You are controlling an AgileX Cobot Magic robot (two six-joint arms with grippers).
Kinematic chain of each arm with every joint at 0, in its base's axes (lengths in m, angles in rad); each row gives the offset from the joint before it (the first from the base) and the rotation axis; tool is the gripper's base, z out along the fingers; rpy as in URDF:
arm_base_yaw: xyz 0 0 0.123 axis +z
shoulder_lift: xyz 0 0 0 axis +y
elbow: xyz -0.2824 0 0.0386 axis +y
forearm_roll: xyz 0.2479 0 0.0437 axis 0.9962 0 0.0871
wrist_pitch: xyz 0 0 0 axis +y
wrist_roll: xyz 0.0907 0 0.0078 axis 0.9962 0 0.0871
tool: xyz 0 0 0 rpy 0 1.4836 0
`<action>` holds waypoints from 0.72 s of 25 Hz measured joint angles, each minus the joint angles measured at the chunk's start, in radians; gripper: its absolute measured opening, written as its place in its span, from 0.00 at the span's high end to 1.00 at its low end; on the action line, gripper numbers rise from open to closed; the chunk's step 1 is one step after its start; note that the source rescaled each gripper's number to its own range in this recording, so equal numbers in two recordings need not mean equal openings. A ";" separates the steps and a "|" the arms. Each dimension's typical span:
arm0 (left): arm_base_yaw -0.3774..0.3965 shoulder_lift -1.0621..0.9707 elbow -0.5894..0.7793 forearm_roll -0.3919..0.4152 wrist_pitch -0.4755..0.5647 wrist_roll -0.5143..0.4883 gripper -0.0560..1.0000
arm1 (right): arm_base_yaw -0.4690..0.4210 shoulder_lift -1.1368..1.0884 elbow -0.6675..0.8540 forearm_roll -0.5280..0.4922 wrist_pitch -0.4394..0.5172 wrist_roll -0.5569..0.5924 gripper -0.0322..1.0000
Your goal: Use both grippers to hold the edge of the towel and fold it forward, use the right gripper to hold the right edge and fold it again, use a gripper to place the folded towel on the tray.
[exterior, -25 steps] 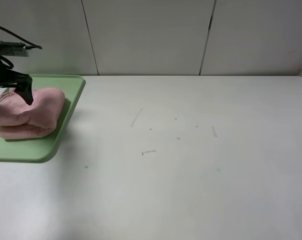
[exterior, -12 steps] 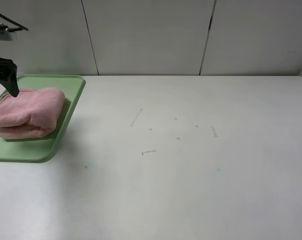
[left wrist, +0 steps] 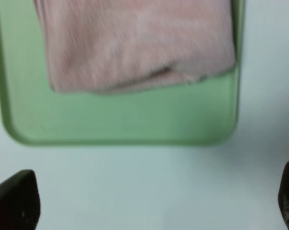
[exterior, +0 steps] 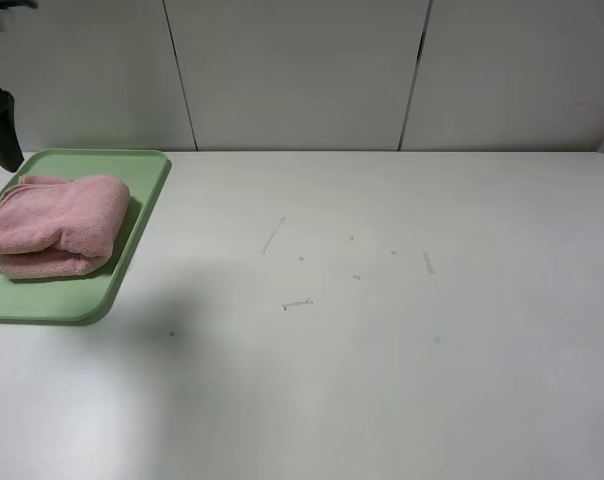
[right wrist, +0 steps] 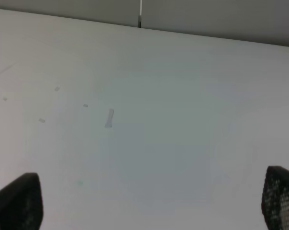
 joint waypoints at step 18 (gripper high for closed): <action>-0.001 -0.683 0.570 -0.010 -0.009 0.000 0.00 | 0.000 0.000 0.000 0.000 -0.001 0.000 0.00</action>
